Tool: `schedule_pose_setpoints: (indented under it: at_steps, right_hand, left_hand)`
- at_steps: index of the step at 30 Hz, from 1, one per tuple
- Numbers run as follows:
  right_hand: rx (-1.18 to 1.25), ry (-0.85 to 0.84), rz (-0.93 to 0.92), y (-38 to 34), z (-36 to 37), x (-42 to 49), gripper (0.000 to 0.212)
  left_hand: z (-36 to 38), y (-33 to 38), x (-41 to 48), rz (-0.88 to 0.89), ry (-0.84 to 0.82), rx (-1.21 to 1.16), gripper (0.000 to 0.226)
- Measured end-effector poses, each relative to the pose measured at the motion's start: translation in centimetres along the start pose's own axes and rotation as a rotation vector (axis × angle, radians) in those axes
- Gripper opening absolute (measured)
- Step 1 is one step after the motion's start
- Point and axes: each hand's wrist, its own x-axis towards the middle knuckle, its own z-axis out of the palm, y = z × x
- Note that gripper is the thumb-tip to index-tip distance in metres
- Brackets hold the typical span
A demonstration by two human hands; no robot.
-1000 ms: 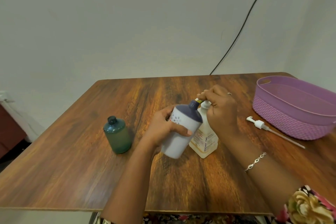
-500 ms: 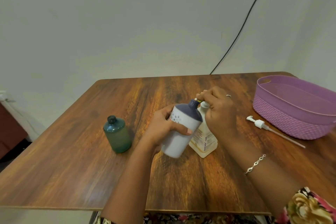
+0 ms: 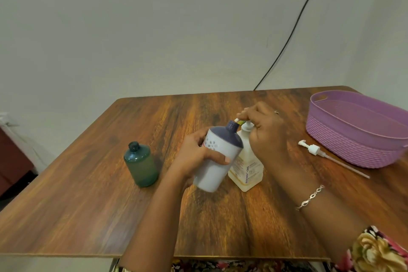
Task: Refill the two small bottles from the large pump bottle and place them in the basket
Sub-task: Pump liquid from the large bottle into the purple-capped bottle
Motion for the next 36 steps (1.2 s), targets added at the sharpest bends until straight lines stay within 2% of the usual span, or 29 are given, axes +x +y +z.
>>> schedule_pose_setpoints:
  at_steps: [5, 11, 16, 19, 28, 32, 36]
  right_hand:
    - [-0.025, 0.021, -0.038, 0.3, 0.6, -0.7, 0.024]
    - [0.062, 0.054, 0.022, -0.1, -0.1, 0.2, 0.029]
    - [0.005, 0.060, -0.037, -0.5, 0.6, -0.8, 0.029]
    - [-0.002, 0.057, -0.025, -0.3, 0.7, -1.0, 0.021]
    - [0.073, 0.071, 0.033, -0.6, -0.1, 0.1, 0.027]
    - [-0.019, 0.023, -0.015, -0.2, 0.6, -0.9, 0.022]
    - [0.006, 0.044, 0.008, 0.4, 0.4, -0.8, 0.023]
  left_hand:
    - [0.0, -0.1, 0.0, -0.003, 0.002, 0.004, 0.061]
    - [0.1, 0.2, -0.2, 0.002, -0.005, 0.038, 0.062]
    - [0.1, 0.3, -0.3, -0.005, -0.001, 0.036, 0.060]
    - [0.1, 0.3, -0.3, -0.007, -0.007, 0.041, 0.056]
    - [0.1, 0.2, -0.3, 0.002, -0.008, 0.052, 0.052]
    - [-0.1, 0.1, -0.1, -0.019, 0.009, 0.044, 0.061]
    - [-0.2, 0.2, -0.3, -0.009, 0.019, 0.077, 0.067]
